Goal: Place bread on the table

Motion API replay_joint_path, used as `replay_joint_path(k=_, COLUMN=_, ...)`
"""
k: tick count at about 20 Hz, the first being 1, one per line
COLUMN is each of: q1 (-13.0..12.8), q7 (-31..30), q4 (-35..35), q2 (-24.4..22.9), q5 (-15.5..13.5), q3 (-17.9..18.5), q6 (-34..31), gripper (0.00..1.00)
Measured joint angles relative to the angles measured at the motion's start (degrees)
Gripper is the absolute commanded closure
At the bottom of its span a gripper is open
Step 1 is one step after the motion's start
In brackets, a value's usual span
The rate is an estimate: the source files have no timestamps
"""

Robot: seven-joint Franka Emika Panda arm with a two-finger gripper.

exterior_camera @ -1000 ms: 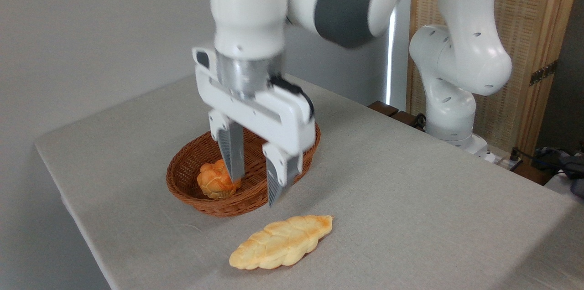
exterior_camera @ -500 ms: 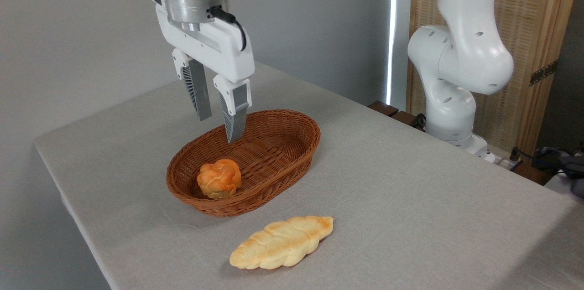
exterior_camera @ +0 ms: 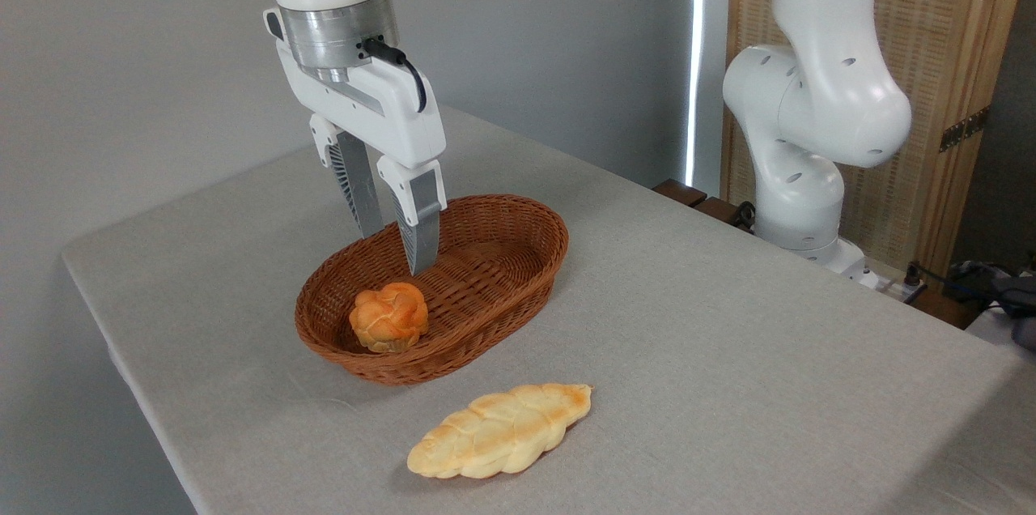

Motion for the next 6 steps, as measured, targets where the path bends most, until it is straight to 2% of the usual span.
replay_joint_path(k=6, q1=0.16, q7=0.0, q4=0.26, q2=-0.02, q5=0.62, q3=-0.01, q6=0.0, gripper=0.0)
